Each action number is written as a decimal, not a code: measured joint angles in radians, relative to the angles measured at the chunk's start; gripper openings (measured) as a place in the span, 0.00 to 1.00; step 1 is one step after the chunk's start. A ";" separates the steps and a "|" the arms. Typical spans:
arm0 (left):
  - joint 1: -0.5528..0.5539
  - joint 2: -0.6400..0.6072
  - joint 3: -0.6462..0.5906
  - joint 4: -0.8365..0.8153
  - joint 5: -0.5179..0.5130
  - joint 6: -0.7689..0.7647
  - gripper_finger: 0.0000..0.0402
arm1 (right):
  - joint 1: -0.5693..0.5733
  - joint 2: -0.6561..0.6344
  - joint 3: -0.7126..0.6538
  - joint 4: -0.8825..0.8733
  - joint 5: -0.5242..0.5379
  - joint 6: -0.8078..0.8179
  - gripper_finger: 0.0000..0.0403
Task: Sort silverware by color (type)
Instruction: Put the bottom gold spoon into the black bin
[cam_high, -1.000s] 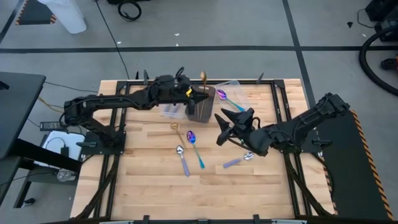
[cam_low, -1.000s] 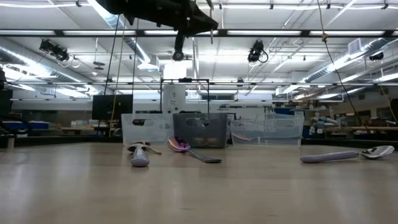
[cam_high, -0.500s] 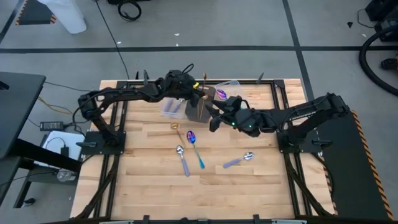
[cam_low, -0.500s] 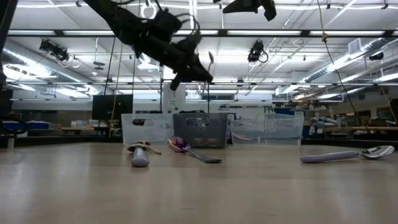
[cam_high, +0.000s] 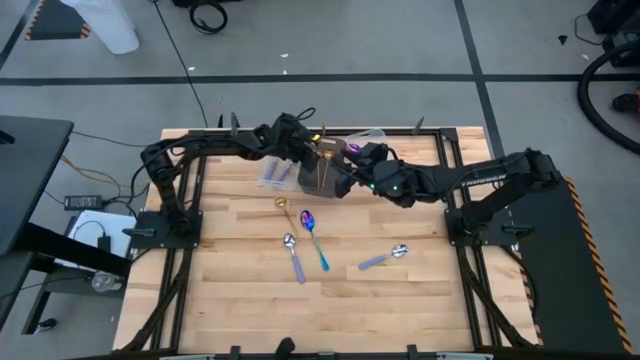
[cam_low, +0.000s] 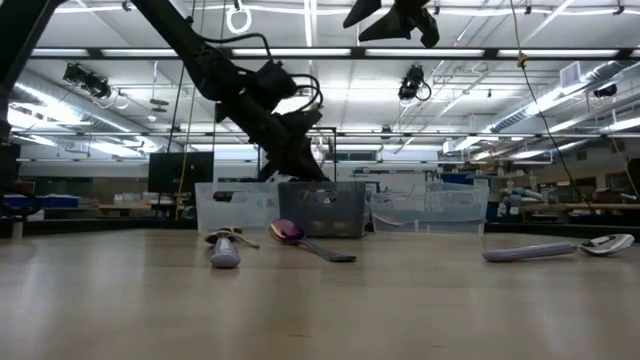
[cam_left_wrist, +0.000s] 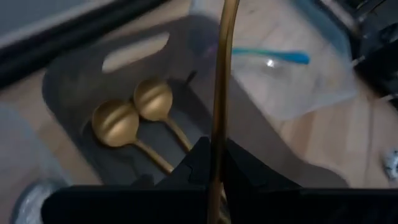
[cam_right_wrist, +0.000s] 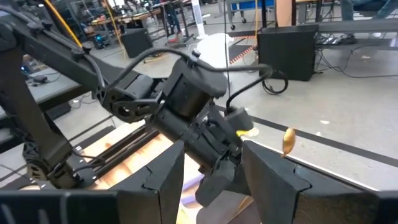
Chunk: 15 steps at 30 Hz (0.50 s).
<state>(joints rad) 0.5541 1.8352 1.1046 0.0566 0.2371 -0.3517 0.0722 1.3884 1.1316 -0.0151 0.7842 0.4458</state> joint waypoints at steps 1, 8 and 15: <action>0.000 0.005 0.000 -0.015 0.000 -0.002 0.07 | -0.004 0.000 0.000 0.000 -0.001 0.000 0.43; -0.009 0.017 0.000 -0.085 0.009 -0.040 0.07 | -0.029 0.000 0.000 -0.002 -0.033 0.002 0.43; -0.015 0.017 0.020 -0.142 0.016 -0.108 0.07 | -0.049 0.000 0.000 -0.002 -0.072 0.005 0.43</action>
<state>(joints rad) 0.5392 1.8526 1.1244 -0.0854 0.2534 -0.4599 0.0235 1.3888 1.1316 -0.0170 0.7124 0.4509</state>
